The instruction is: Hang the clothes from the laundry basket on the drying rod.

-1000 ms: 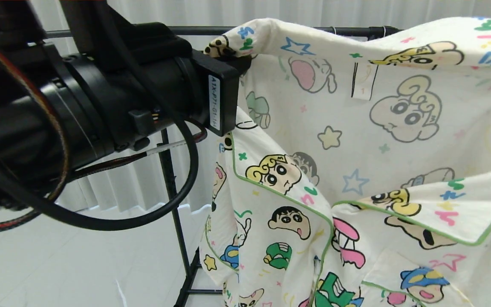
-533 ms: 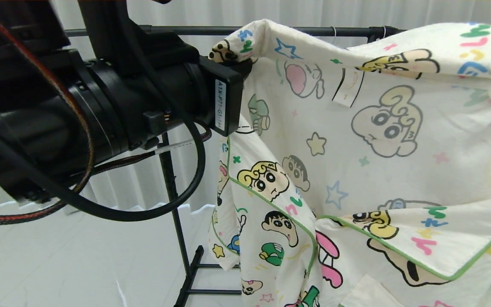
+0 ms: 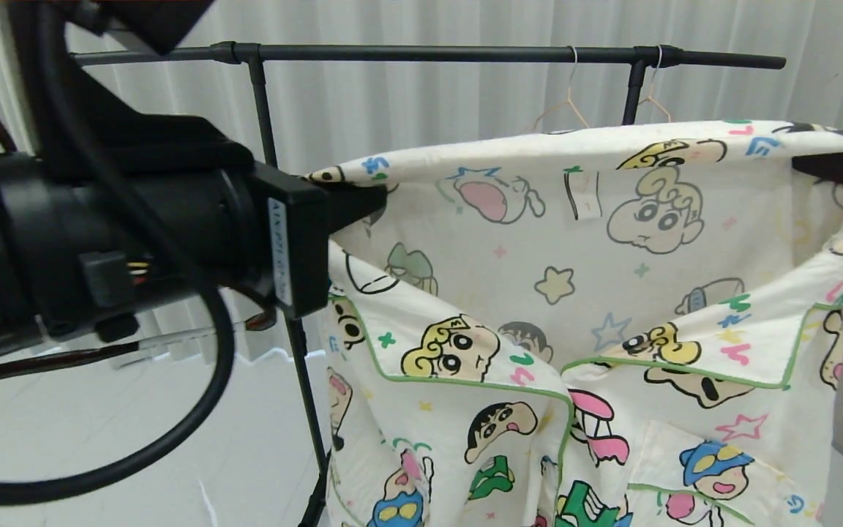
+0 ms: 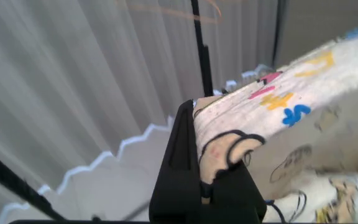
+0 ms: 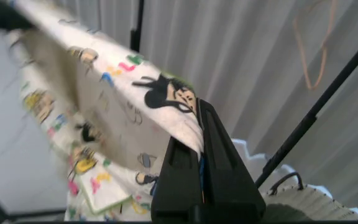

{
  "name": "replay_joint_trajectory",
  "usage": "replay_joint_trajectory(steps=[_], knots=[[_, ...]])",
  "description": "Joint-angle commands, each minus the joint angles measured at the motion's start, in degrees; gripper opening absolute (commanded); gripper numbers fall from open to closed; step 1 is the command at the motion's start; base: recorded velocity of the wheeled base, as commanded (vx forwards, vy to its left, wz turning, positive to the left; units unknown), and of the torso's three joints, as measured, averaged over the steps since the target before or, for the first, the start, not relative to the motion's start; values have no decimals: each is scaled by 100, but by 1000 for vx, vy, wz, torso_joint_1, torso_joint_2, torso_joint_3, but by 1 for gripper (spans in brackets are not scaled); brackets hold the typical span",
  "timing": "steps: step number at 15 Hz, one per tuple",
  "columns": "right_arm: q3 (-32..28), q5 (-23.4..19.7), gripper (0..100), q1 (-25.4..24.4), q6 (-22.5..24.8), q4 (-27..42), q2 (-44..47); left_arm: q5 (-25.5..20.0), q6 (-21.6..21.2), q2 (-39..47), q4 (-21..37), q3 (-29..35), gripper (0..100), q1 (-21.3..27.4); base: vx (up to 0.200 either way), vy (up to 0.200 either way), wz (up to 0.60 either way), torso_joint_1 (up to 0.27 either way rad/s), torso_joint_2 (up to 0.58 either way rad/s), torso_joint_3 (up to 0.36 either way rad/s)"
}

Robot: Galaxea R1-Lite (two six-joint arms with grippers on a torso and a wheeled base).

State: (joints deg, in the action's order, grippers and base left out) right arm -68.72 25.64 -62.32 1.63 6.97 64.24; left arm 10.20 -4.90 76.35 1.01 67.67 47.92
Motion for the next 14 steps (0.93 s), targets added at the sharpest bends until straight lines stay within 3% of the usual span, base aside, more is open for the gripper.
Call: replay_joint_trajectory(steps=[1, 4, 7, 14], knots=[[342, 38, 0, 238, 12, -548, 229, 34, 262, -630, 444, 9, 0, 191, 0, 0, 0, 0, 0, 0], [684, 38, 0, 361, 4, -1585, 660, 34, 648, -1043, 1112, 9, 0, 824, 0, 0, 0, 0, 0, 0], [640, 29, 0, 361, 48, -2517, 1231, 34, 675, -1360, 1490, -35, 0, 1290, 0, 0, 0, 0, 0, 0], [684, 47, 0, 361, 206, -2780, 1275, 228, 490, -1474, 1534, -61, 0, 1932, 0, 0, 0, 0, 0, 0]])
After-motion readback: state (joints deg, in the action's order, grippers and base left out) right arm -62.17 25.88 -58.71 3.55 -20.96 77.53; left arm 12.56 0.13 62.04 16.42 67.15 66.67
